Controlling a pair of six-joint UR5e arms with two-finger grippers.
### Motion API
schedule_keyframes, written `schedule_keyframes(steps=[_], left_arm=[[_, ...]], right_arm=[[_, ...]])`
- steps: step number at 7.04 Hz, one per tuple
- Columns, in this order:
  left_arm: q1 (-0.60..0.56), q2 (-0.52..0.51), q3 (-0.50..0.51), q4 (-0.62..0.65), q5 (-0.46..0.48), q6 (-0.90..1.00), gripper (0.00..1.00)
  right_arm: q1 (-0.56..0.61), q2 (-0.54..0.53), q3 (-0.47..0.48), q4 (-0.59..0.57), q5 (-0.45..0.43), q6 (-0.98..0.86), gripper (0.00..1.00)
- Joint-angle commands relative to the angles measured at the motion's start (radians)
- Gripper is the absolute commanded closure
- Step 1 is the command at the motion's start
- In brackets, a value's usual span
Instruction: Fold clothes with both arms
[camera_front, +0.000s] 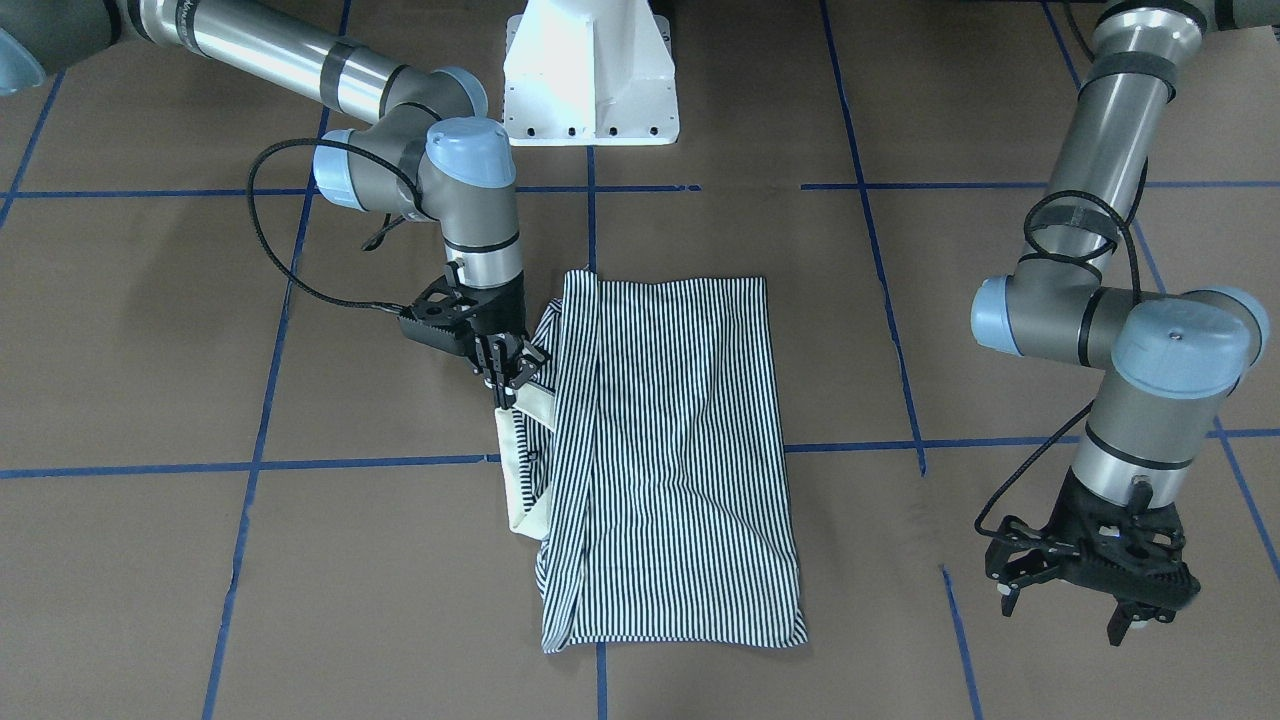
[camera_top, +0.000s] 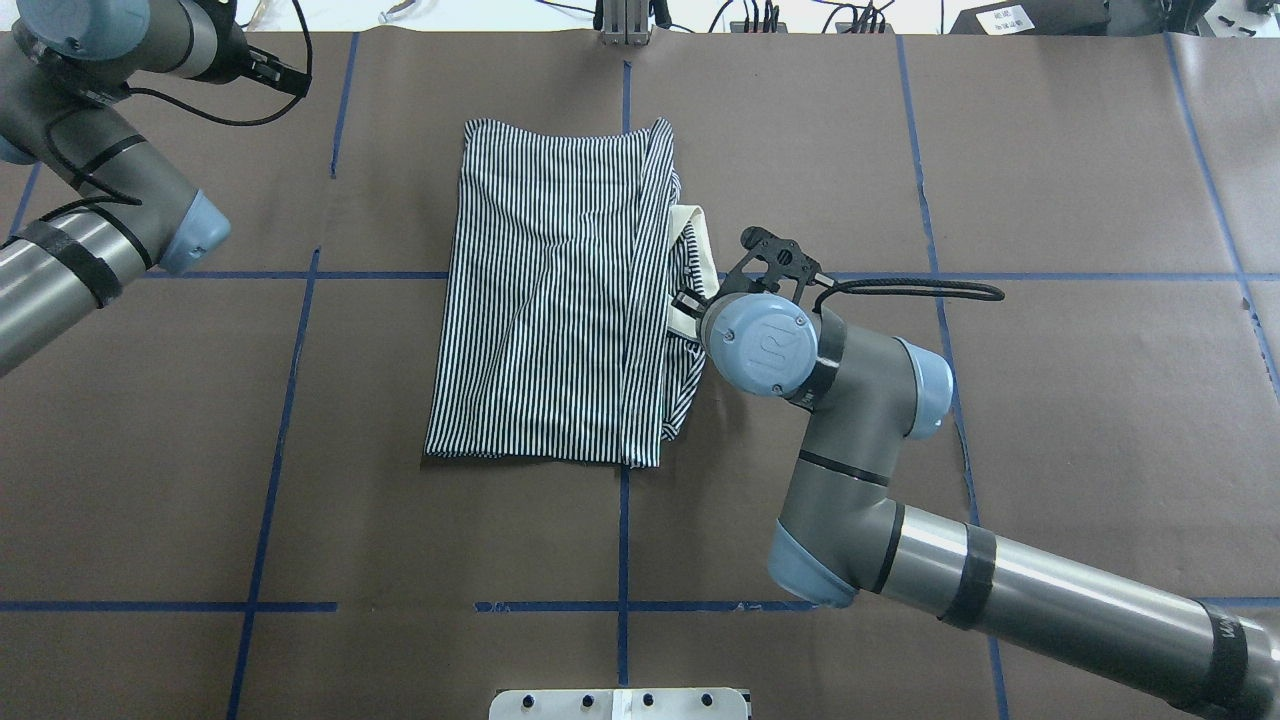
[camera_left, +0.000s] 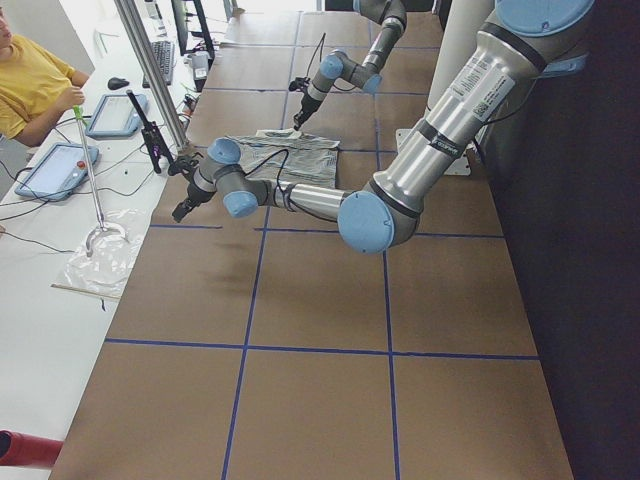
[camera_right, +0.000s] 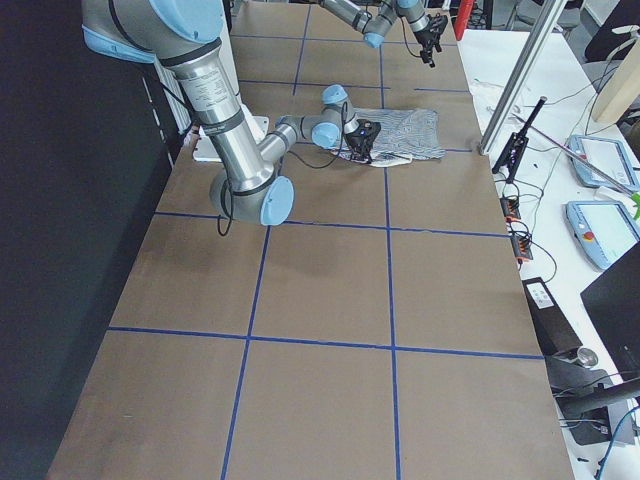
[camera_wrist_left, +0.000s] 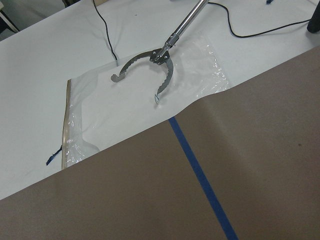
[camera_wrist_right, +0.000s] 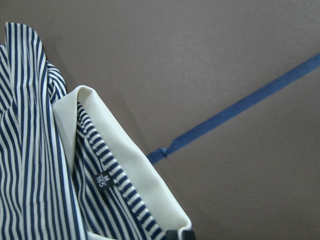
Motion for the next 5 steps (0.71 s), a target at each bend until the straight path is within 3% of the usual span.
schedule_keyframes(steps=[1, 2, 5], left_arm=[[0.004, 0.006, -0.008, 0.001, -0.001, 0.0, 0.0], [0.004, 0.006, -0.01, -0.001, -0.001, 0.0, 0.0], [0.012, 0.035, -0.045, 0.0, -0.001, 0.0, 0.0]], right_arm=[[-0.016, -0.072, 0.054, 0.001, -0.015, -0.004, 0.97], [-0.019, -0.084, 0.058, 0.002, -0.018, -0.101, 0.01], [-0.011, -0.168, 0.251, -0.048, 0.054, -0.414, 0.0]])
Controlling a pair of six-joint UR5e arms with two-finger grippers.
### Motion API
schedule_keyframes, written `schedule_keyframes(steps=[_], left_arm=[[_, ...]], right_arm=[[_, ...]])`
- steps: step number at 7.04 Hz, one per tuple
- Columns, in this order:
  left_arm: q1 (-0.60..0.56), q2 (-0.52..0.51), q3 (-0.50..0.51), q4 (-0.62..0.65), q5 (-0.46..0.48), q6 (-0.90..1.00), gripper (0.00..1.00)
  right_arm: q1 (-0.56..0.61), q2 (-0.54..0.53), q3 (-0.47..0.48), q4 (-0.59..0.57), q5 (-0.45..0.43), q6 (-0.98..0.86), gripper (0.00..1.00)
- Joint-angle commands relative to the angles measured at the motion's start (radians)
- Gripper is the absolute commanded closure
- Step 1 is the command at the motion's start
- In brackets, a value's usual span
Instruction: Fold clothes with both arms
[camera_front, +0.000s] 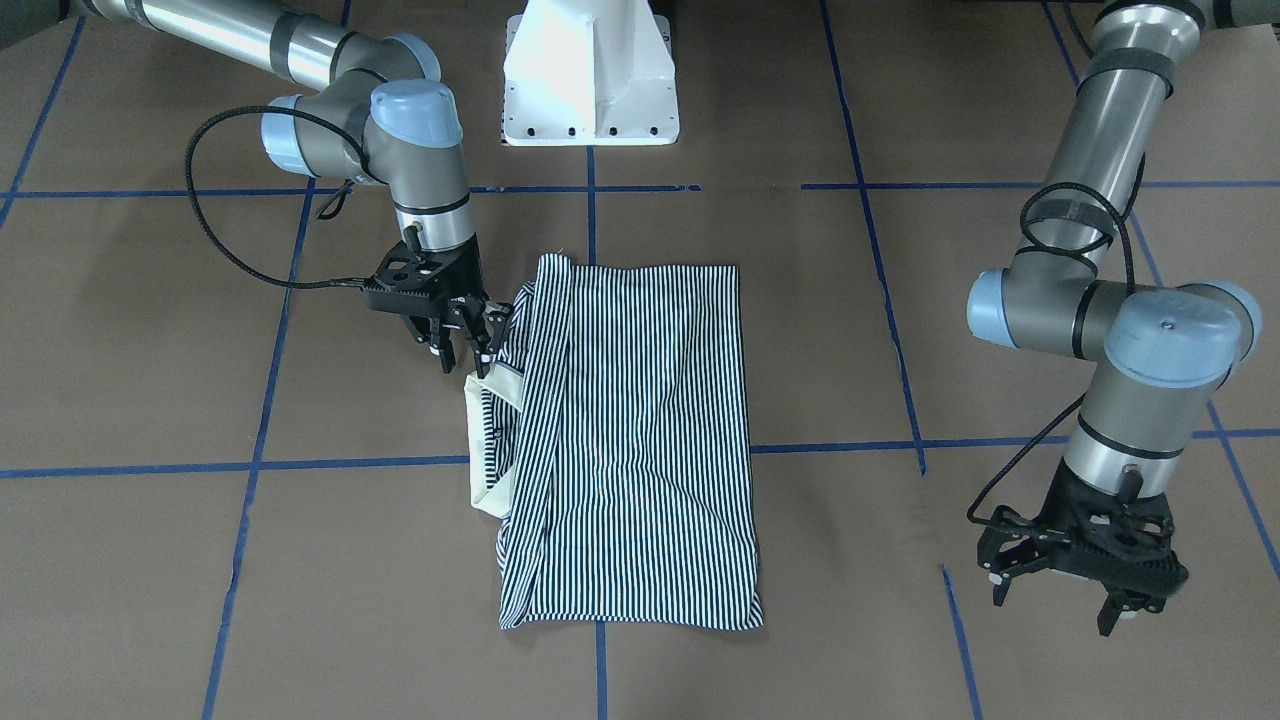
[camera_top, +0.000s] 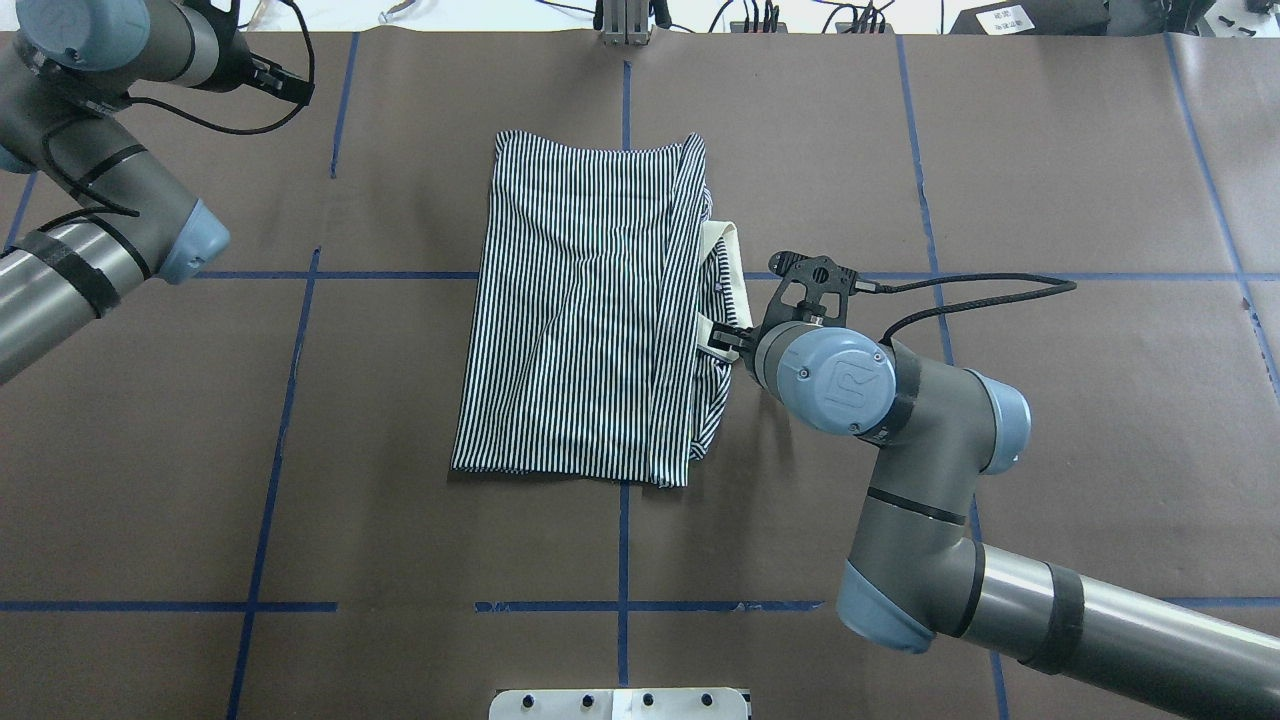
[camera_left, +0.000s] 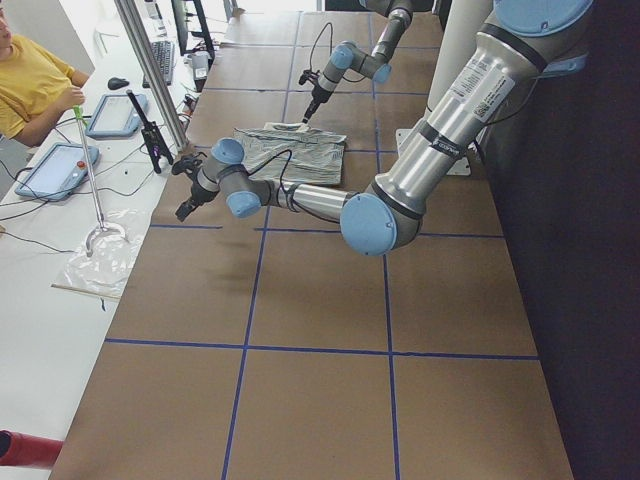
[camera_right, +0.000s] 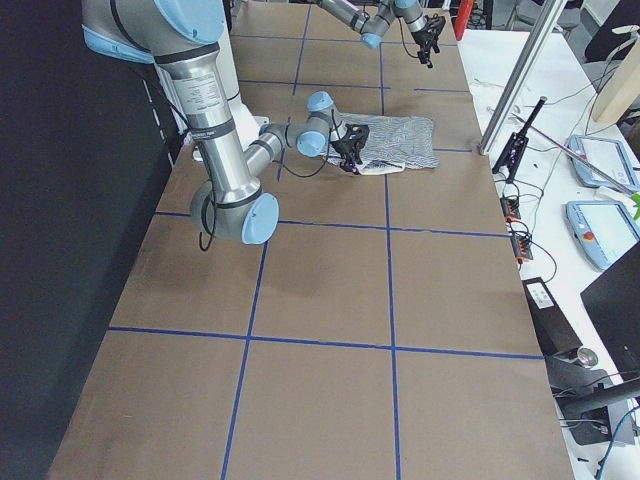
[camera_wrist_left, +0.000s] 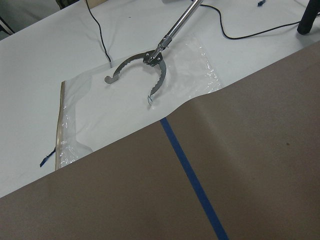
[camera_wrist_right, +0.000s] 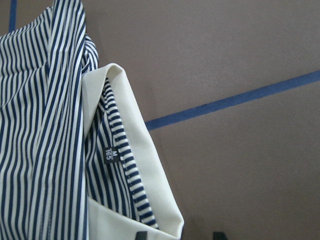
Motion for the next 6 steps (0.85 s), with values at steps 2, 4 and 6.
schedule_keyframes(steps=[2, 4, 6], left_arm=[[0.002, 0.013, -0.013, 0.0, -0.001, 0.0, 0.0], [0.002, 0.013, -0.015, 0.0, -0.002, 0.0, 0.0], [0.002, 0.022, -0.016, -0.001, -0.002, 0.0, 0.0]], right_arm=[[-0.075, 0.016, 0.124, -0.174, 0.0, -0.118, 0.0], [-0.191, 0.074, 0.126, -0.271, -0.128, -0.141, 0.0], [-0.287, 0.125, 0.11, -0.362, -0.265, -0.272, 0.21]])
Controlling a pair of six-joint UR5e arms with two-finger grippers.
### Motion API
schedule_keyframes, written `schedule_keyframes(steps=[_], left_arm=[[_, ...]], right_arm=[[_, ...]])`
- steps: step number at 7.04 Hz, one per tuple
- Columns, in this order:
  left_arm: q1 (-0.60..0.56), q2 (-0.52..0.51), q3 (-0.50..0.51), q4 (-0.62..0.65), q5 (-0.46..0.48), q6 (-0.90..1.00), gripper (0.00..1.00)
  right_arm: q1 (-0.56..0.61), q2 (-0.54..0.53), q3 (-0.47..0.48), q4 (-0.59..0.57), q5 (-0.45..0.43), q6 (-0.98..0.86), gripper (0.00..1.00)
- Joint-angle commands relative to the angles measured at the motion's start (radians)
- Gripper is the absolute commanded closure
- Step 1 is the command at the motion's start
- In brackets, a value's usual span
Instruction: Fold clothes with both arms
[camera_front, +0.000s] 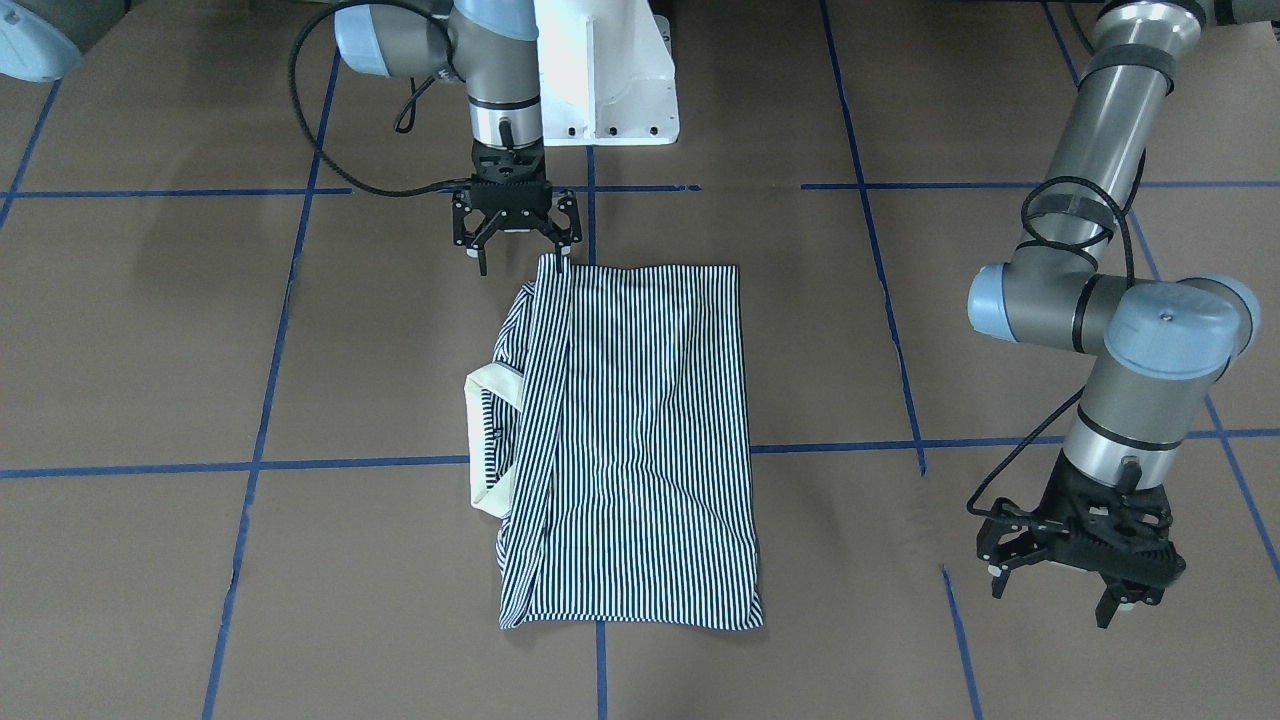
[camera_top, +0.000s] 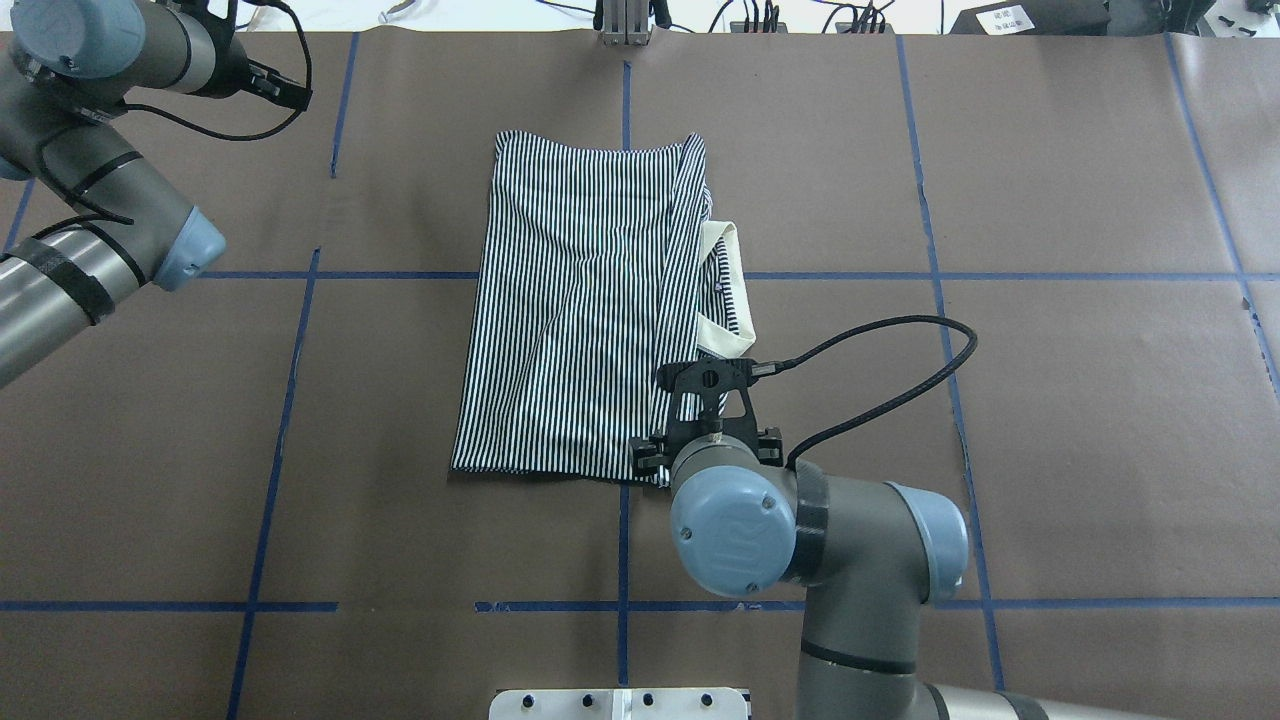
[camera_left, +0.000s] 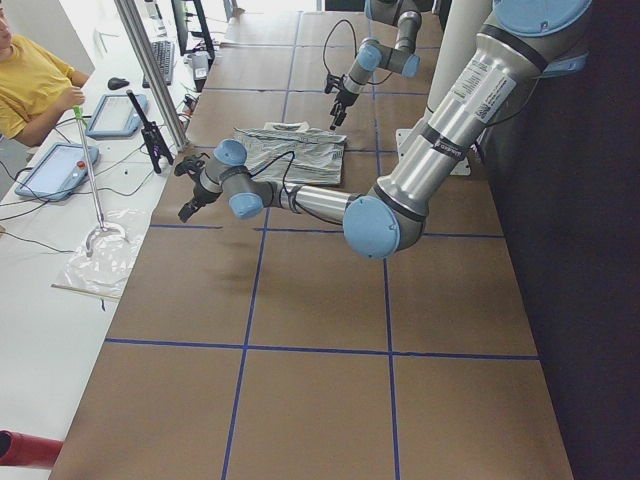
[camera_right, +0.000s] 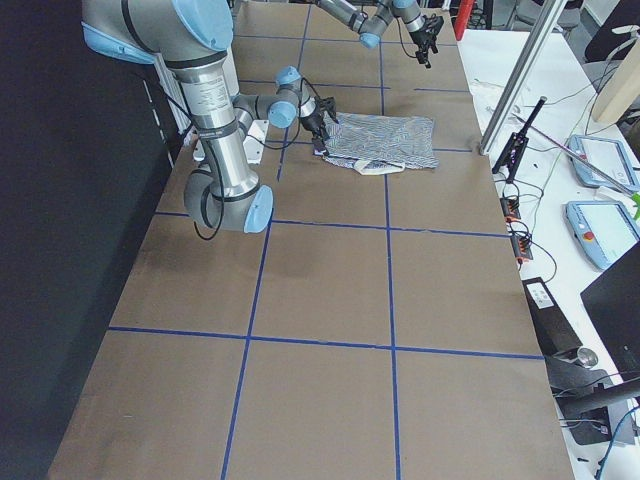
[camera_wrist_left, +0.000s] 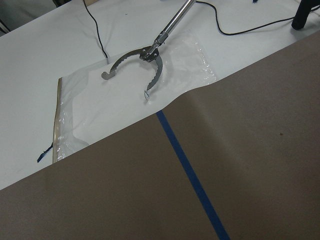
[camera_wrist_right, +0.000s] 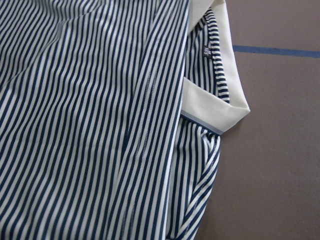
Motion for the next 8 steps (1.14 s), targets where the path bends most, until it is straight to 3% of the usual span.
schedule_keyframes(steps=[1, 5, 8], left_arm=[[0.0, 0.008, -0.001, -0.002, -0.02, 0.0, 0.0], [0.0, 0.028, -0.02, -0.001, -0.035, 0.0, 0.0], [0.0, 0.028, -0.018, -0.001, -0.035, 0.0, 0.0]], right_arm=[[-0.06, 0.027, -0.021, -0.037, -0.086, -0.172, 0.32], [-0.065, 0.042, -0.06, -0.036, -0.105, -0.317, 0.54], [-0.071, 0.071, -0.121, 0.053, -0.107, -0.348, 0.54]])
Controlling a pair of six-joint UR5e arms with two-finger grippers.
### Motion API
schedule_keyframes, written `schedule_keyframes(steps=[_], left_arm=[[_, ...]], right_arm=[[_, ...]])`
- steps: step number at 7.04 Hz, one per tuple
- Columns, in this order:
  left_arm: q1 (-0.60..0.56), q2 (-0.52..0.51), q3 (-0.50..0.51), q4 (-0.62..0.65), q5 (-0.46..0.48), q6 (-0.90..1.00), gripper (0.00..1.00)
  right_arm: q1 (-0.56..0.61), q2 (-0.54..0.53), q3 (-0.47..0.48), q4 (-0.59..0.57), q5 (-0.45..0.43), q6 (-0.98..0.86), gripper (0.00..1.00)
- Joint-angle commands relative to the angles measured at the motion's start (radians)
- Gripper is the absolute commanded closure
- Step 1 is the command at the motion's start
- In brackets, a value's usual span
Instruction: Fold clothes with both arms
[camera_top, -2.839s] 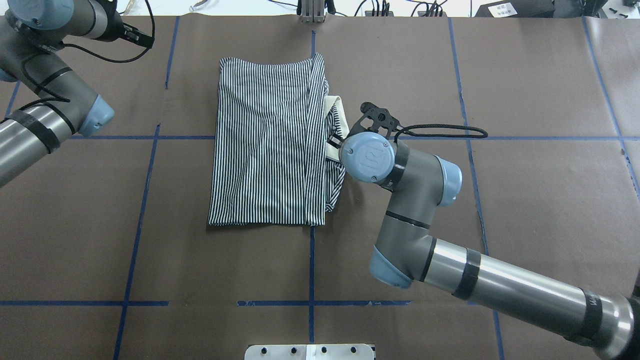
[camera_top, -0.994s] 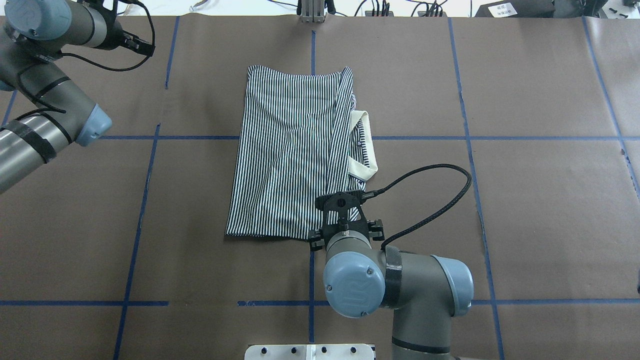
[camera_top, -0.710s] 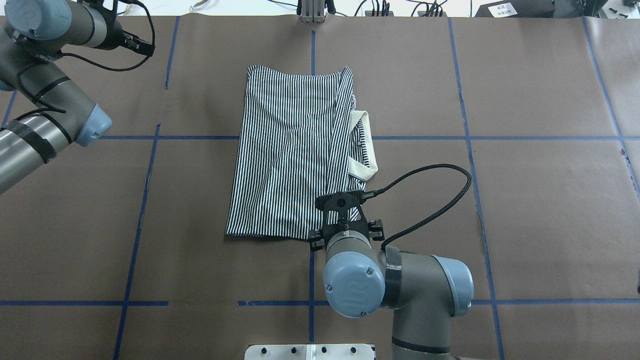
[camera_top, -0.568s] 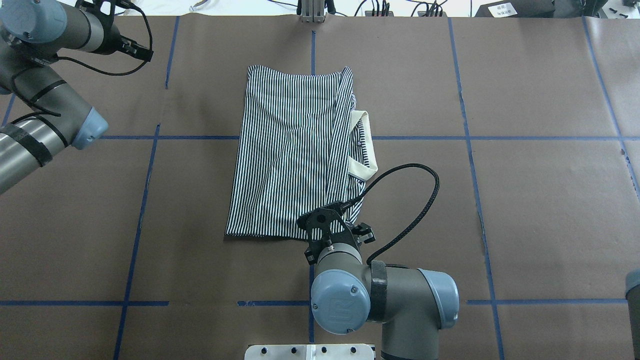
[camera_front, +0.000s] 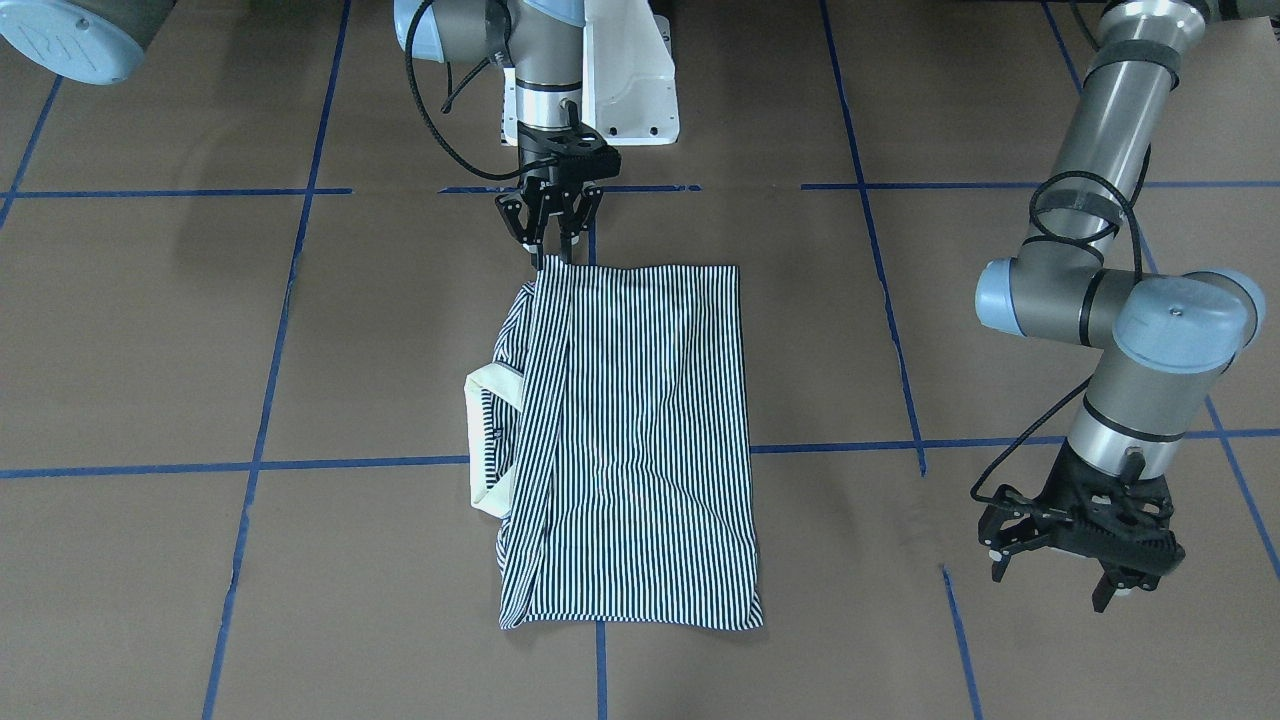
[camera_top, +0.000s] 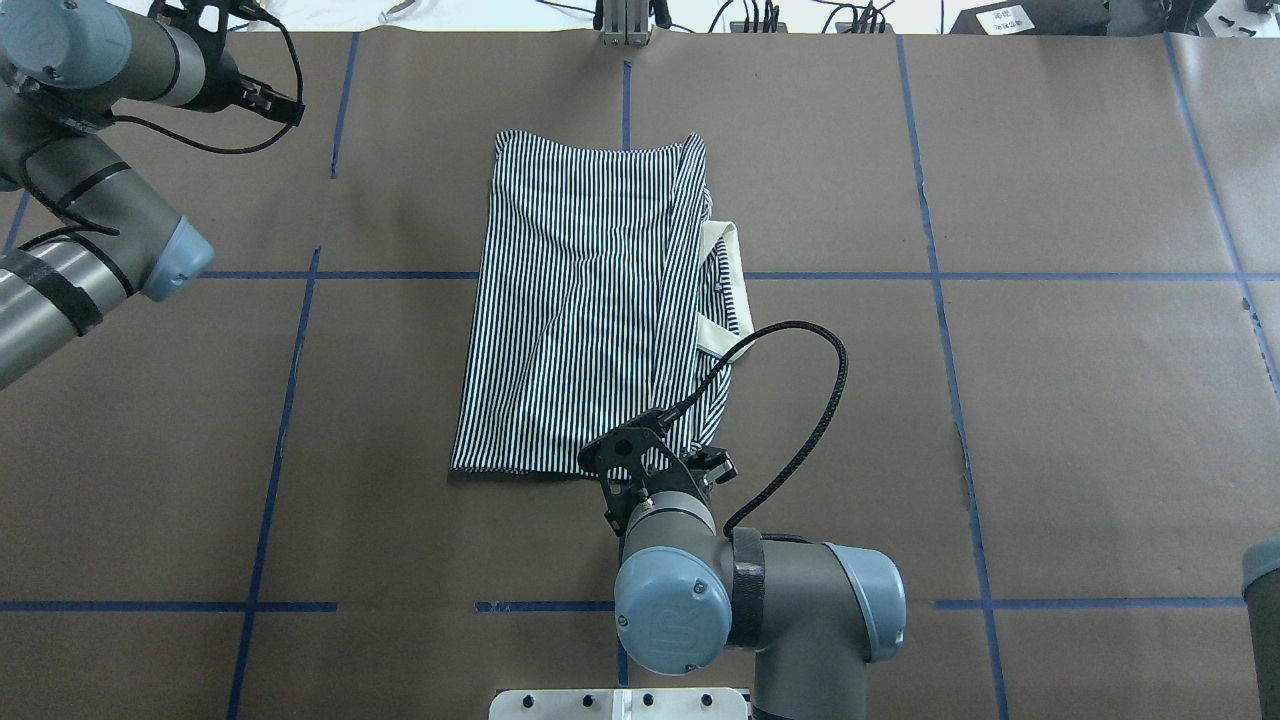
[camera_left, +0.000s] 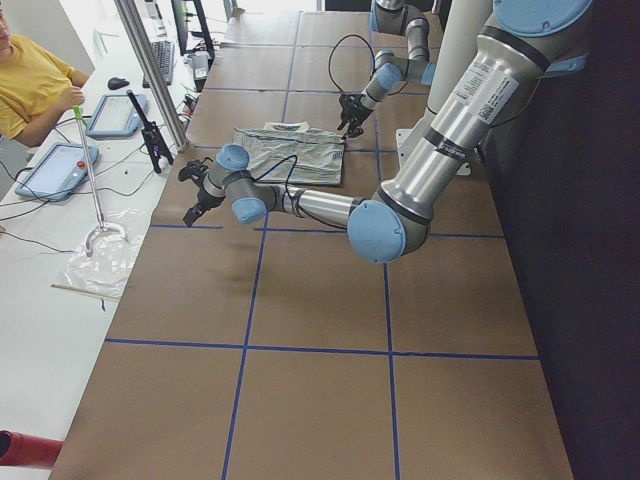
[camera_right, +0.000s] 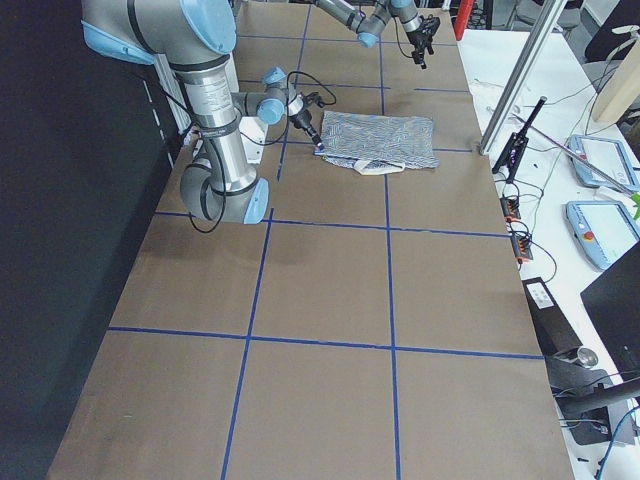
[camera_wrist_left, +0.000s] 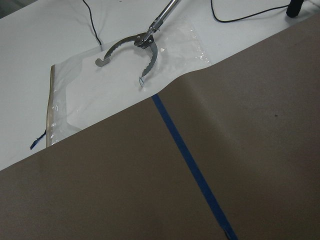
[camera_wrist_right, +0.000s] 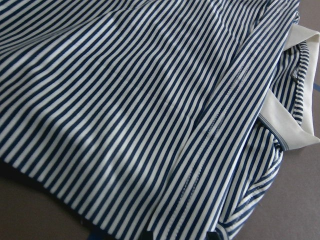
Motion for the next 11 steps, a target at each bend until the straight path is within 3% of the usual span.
schedule_keyframes(steps=[1, 11], left_arm=[[0.0, 0.0, 0.0, 0.0, 0.0, 0.0, 0.0], [0.006, 0.002, 0.0, -0.001, 0.0, 0.0, 0.0]], right_arm=[[-0.001, 0.035, -0.063, 0.063, 0.0, -0.008, 0.54], [0.0, 0.009, -0.02, -0.003, 0.004, -0.045, 0.56]])
